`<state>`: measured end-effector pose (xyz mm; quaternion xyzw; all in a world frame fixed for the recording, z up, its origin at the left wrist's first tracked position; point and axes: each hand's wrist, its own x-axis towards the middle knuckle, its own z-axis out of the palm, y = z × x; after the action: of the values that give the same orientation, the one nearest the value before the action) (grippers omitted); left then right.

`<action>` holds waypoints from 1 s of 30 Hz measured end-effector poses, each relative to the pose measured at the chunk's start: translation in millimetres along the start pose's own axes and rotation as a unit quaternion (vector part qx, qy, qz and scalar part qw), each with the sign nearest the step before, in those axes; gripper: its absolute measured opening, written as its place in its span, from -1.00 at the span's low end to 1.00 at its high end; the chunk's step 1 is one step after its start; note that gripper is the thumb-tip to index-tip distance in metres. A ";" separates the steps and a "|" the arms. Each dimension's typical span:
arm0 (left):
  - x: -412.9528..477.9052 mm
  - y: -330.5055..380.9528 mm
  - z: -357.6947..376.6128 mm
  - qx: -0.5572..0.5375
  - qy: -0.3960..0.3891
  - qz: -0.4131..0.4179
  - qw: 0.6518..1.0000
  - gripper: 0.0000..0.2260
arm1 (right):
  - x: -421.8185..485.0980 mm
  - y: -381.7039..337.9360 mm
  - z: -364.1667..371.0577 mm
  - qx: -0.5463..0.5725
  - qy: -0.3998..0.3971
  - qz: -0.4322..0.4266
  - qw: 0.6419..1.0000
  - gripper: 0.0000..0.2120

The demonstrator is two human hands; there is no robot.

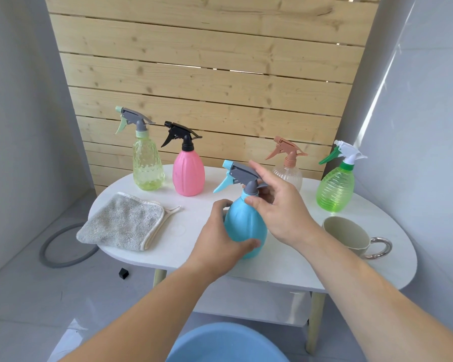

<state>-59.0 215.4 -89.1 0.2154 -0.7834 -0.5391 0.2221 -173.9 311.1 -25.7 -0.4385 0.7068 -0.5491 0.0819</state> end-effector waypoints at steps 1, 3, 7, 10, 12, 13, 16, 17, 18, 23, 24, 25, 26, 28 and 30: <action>0.3 0.1 1.4 0.005 0.018 0.000 1.000 -0.27 | -0.1 0.4 0.1 0.004 0.003 0.002 1.000 -0.35; 0.6 -2.1 5.0 0.008 0.033 0.001 0.999 -0.25 | -0.7 0.5 -0.4 0.021 0.006 0.005 1.000 -0.35; 0.0 -3.4 5.1 -0.028 -0.027 0.004 0.999 -0.12 | -0.8 0.4 -3.1 0.035 0.006 0.005 0.999 -0.36; 3.0 -5.7 4.7 0.029 0.019 -0.002 0.999 -0.08 | -0.5 0.3 -4.2 0.030 0.012 0.005 0.999 -0.37; 2.4 -4.2 6.4 0.057 0.036 -0.009 0.998 -0.06 | -0.5 -0.3 -4.9 0.030 0.017 0.004 0.999 -0.37; 1.8 -3.3 7.4 0.043 0.016 -0.005 0.999 -0.09 | -0.3 -0.4 -5.3 0.032 0.017 0.004 0.999 -0.37; 1.2 -2.5 3.4 -0.040 -0.047 0.003 0.998 -0.27 | -1.0 0.2 -7.4 0.045 0.012 0.013 0.999 -0.38; 2.2 -3.6 0.6 -0.043 -0.044 0.005 0.998 -0.29 | -0.9 1.1 -8.4 0.051 0.010 0.017 0.999 -0.39; 3.1 -4.5 -1.2 -0.039 -0.034 0.006 0.999 -0.29 | -0.8 1.8 -9.5 0.054 0.008 0.019 0.998 -0.40; 4.7 -5.5 1.3 0.000 -0.004 -0.012 1.000 -0.05 | -1.1 0.8 -9.7 0.051 0.010 0.012 0.999 -0.51; 5.1 -5.8 1.0 -0.025 -0.023 -0.015 0.999 -0.04 | -1.4 0.2 -9.9 0.056 0.009 0.013 0.998 -0.54; 6.0 -6.4 0.3 -0.043 -0.041 -0.015 0.998 -0.07 | -1.6 0.1 -10.2 0.058 0.006 0.016 0.998 -0.57; 6.6 -6.4 -0.5 -0.050 -0.048 -0.009 0.998 -0.14 | -1.7 0.4 -10.6 0.060 0.001 0.019 0.998 -0.59; 6.4 -6.1 -1.2 -0.041 -0.036 -0.002 0.998 -0.27 | -1.8 1.0 -11.2 0.064 -0.014 0.028 0.997 -0.62; 4.7 -4.6 0.9 -0.029 -0.009 -0.003 1.000 -0.32 | -2.6 1.0 -10.8 0.074 -0.024 0.039 0.996 -0.64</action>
<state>-62.9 211.8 -93.1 0.2064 -0.7689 -0.5639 0.2196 -179.3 320.5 -23.5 -0.4166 0.6784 -0.5858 0.1522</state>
